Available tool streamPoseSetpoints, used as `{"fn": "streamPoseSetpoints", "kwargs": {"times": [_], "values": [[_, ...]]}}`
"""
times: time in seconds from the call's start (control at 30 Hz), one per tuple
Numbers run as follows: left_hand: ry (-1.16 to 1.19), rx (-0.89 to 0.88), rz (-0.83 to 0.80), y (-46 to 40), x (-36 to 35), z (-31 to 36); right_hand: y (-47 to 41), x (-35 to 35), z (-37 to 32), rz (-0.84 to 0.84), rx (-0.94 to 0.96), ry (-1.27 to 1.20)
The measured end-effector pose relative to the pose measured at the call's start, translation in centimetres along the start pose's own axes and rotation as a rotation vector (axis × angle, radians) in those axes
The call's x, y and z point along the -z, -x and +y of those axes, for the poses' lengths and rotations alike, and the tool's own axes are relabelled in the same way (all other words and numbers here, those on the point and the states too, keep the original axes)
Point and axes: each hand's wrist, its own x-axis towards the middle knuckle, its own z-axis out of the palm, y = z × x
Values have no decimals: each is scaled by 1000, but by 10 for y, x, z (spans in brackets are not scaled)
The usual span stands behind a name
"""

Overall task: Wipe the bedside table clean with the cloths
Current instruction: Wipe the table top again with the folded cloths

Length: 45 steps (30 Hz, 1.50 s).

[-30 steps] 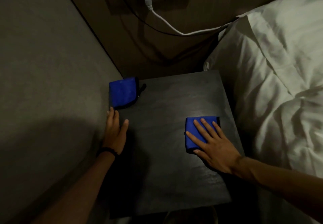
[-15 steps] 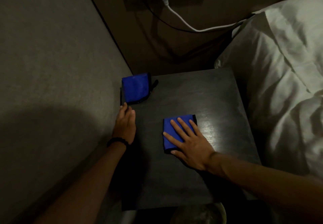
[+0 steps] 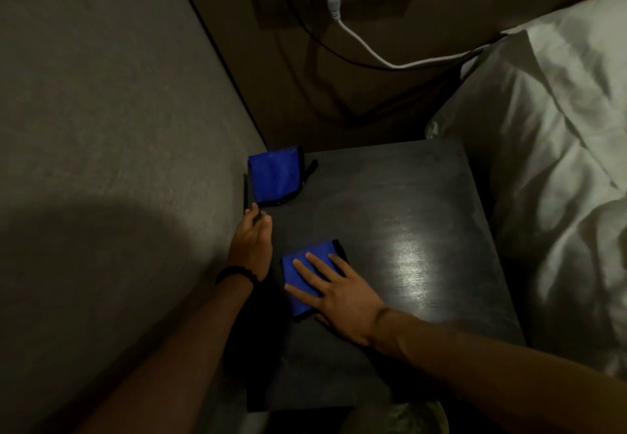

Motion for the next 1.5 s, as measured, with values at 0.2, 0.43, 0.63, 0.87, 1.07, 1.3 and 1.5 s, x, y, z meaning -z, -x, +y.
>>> {"fn": "streamPoseSetpoints", "kwargs": {"times": [0.2, 0.43, 0.63, 0.87, 1.07, 1.3, 1.5], "values": [[-38, 26, -43, -7, 6, -1, -18, 25, -28, 147, 258, -465], [-34, 41, -84, -12, 13, 2, -65, 55, -10, -103, -70, -871], [-68, 28, -81, -15, 15, 1, -53, 46, -19, 442, -46, -159], [-49, 59, -35, -13, 7, 1, -28, -20, -78, 331, 118, 74], [-66, 32, -41, -9, 9, 0, 0, -37, -47, 149, 71, 3], [-94, 32, -24, -10, 11, 1, 15, -40, -17, 153, 88, -28], [-135, 27, -27, -9, 10, 3, 39, -42, 12, 171, 24, -89]]}}
